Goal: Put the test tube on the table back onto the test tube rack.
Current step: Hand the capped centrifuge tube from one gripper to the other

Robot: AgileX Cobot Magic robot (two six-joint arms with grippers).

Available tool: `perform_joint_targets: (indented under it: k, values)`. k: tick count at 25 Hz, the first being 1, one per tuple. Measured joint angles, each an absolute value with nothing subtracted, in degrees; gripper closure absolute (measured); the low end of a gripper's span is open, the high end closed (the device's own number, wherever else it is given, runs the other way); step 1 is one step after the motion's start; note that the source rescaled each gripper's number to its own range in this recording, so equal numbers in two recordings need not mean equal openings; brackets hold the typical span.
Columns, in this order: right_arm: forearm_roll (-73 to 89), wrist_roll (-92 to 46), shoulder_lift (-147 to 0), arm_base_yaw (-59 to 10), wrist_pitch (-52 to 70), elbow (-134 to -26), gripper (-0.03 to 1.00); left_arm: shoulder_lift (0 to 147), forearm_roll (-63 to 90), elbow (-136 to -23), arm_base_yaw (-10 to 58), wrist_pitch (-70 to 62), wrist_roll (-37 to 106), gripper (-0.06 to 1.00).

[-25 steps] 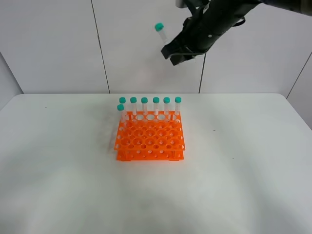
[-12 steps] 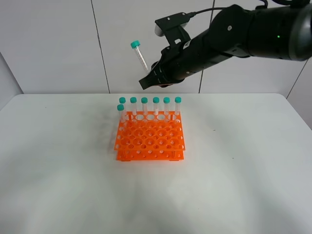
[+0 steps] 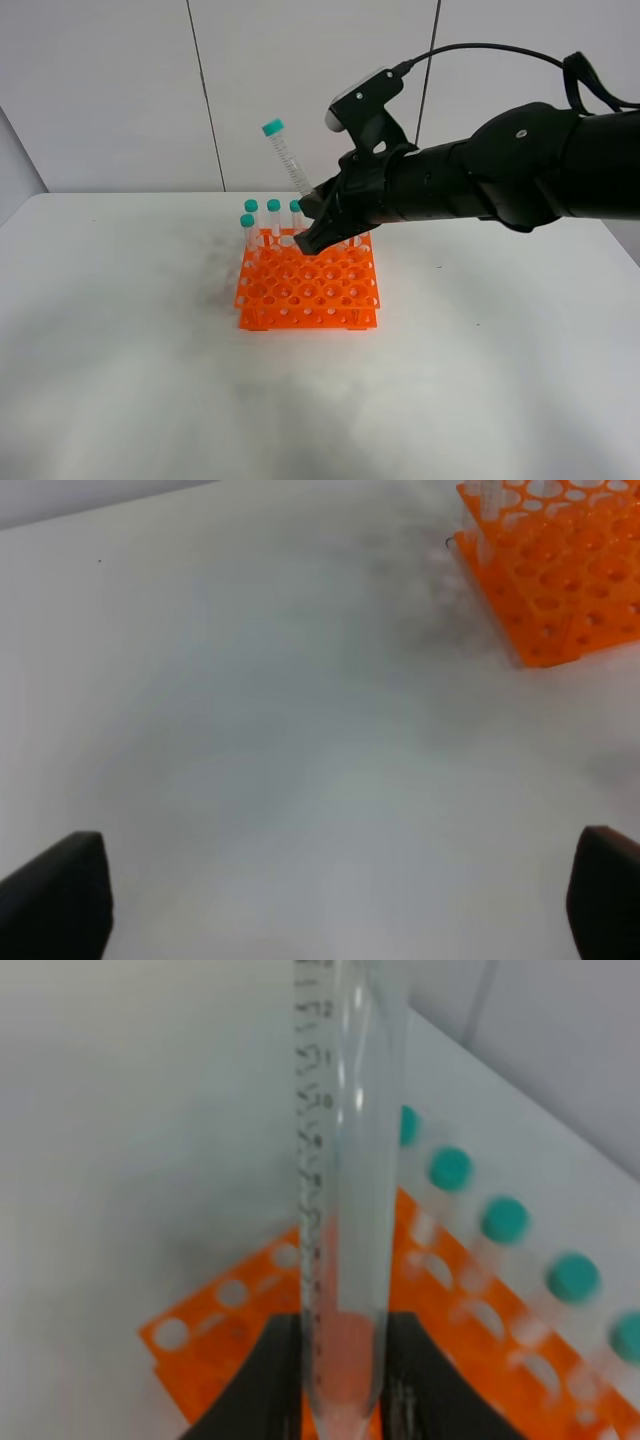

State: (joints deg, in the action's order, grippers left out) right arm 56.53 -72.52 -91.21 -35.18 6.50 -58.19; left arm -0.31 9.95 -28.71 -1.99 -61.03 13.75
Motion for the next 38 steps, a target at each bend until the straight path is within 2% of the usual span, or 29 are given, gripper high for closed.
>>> perform_joint_targets:
  k: [4,10,16,24,32,38]
  values:
    - [61.41,-80.66,-90.99,-40.12,3.33,-57.59,0.95,-0.31,9.95,-28.71,-1.99,-61.03,13.75,-0.06]
    - [62.2,-85.88,-90.88,-45.24,-0.67,-55.53,0.95,-0.31,9.95,-28.71,-1.99,-61.03,13.75,-0.06]
    - [62.27,-83.71,-90.88,-45.44,-3.89,-50.65,0.95,-0.31,9.95,-28.71,-1.99,-61.03,13.75,-0.06]
    - [65.98,-73.3,-90.88,-45.44,0.6,-50.52,0.95,-0.31,9.95,-28.71,-1.99,-61.03,13.75,-0.06]
    - [74.71,-71.45,-90.88,-45.44,0.0,-50.52,0.95,-0.31,9.95,-28.71,-1.99,-61.03,13.75,-0.06]
    - [80.53,-70.57,-90.88,-45.44,5.97,-50.52,0.95,-0.31,9.95,-28.71,-1.99,-61.03,13.75,-0.06]
